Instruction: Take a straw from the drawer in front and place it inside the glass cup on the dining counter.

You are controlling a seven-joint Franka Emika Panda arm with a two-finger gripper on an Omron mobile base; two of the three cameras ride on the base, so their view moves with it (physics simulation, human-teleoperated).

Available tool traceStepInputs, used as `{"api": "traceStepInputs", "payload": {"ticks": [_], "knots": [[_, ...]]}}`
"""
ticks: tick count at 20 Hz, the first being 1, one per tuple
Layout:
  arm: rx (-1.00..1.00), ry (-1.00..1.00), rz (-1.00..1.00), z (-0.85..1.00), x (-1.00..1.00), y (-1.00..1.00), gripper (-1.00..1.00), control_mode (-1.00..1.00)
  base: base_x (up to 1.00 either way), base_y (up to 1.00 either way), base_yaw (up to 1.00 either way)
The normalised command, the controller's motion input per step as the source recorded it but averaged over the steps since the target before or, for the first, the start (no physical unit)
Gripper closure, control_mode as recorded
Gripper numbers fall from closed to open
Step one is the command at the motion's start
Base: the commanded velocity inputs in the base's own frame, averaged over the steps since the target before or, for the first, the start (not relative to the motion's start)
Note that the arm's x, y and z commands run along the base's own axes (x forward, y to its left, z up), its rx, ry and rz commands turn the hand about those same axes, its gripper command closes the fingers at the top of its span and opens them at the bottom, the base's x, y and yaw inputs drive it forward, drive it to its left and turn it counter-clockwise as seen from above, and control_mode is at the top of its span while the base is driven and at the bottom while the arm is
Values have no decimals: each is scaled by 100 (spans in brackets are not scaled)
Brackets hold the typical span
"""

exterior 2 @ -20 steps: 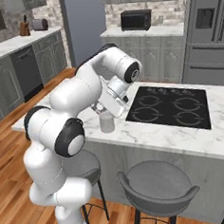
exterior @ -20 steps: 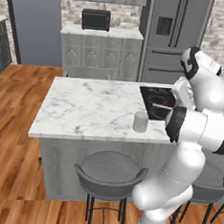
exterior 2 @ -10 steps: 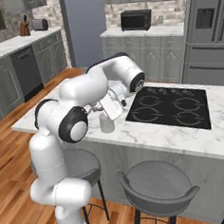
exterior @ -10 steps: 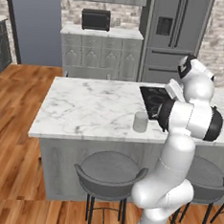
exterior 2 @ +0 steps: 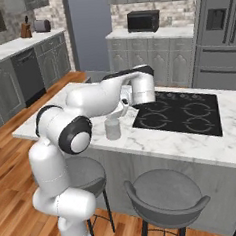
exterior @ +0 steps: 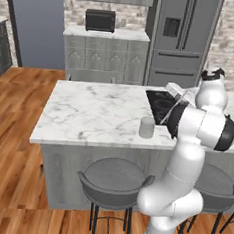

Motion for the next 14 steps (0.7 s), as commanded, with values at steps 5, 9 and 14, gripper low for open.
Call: {"api": "traceStepInputs", "payload": {"ticks": [5, 9, 14], "knots": [[-44, 25, -7, 0, 45, 41, 100, -100, 0, 0, 0], [-31, 12, -9, 0, 41, 4, 100, -100, 0, 0, 0], [-9, 9, -6, 0, 55, 0, 100, -100, 0, 0, 0]]}}
